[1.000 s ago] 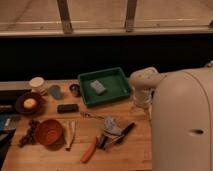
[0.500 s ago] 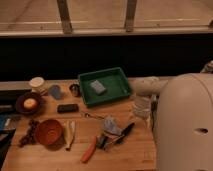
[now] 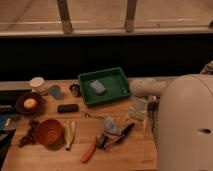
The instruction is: Place brush in red bowl
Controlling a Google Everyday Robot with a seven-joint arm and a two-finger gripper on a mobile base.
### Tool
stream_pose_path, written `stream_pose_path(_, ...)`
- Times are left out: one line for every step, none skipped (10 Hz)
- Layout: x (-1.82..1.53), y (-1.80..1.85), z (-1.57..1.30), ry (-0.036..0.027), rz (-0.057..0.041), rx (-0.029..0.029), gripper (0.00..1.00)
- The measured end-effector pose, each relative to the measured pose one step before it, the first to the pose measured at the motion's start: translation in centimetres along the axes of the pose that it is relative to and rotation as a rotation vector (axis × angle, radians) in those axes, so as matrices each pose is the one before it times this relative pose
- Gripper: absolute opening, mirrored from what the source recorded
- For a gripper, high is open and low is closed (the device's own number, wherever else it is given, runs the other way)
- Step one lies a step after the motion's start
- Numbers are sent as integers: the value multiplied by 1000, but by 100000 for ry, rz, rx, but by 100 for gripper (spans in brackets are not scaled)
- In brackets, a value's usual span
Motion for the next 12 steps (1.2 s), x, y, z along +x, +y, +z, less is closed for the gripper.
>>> stream_pose_path(-116, -31, 448, 915, 547, 47, 62)
stream_pose_path(-144, -67, 310, 559, 553, 24, 62)
stream_pose_path(-307, -135, 622, 965, 1152, 53, 62)
stream_pose_path(-194, 46, 390, 680, 666, -189, 62)
stream_pose_path(-109, 159, 274, 370, 178, -391, 60)
stream_pose_path(-15, 295, 175, -11, -306, -533, 53)
stream_pose_path(153, 526, -17, -584, -1247, -512, 40)
stream_pose_path(131, 192, -168, -489, -677, -341, 32)
stream_pose_path(92, 81, -88, -440, -464, -180, 22)
stream_pose_path(44, -1, -69, -211, -152, -299, 14)
stream_pose_path(85, 113, 96, 56, -486, -181, 3)
stream_pose_path(31, 134, 72, 104, -273, -113, 0)
